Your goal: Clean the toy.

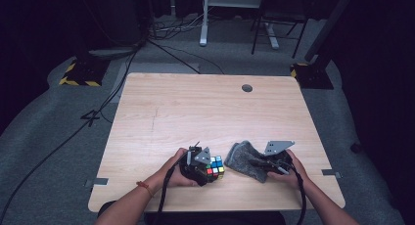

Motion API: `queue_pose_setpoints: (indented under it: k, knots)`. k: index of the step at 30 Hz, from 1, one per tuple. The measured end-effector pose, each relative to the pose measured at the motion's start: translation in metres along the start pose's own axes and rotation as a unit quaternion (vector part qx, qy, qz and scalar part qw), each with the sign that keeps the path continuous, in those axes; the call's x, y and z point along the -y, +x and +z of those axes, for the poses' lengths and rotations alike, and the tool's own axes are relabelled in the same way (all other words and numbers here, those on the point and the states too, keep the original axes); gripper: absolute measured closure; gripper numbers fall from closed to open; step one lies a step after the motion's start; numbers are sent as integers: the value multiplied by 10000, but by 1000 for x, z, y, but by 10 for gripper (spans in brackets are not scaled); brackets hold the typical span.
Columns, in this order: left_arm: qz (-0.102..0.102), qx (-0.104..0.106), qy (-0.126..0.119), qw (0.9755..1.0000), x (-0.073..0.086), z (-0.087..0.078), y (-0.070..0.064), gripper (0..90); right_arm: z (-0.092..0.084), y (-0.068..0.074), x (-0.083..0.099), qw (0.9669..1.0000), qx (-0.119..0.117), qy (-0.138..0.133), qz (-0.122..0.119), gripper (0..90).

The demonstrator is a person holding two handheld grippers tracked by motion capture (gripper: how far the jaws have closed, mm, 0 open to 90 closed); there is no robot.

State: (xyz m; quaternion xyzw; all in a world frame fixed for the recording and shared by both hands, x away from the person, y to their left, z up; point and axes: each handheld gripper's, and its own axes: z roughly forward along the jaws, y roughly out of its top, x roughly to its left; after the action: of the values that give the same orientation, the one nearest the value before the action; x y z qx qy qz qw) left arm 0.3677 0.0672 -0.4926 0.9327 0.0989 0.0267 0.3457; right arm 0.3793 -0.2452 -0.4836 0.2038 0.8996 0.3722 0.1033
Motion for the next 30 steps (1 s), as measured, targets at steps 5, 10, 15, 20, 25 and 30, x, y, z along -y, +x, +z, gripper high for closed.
queue_pose_setpoints:
  k: [5, 10, 15, 20, 25, 30]
  knots:
    - [39, -55, -46, 10000, -1, -4, -1, 336, -12, 0, -5, 9995, 57, -294, -37, 800]
    - [76, -114, -102, 9999, -5, -10, 1, 337, -28, -1, -14, 9977, 68, -672, -31, 800]
    - [132, -150, -70, 9998, -12, -11, 0, 337, -41, 4, -26, 9953, 24, -964, -124, 800]
    - [256, -244, -44, 9994, -24, -12, -5, 337, -45, 17, -42, 9930, -179, -1117, -351, 800]
    - [380, -353, -52, 9986, -33, -14, -7, 337, -36, 34, -57, 9920, -369, -1021, -644, 799]
    - [442, -406, 82, 9982, -38, -10, -8, 337, -26, 44, -68, 9912, -490, -887, -849, 799]
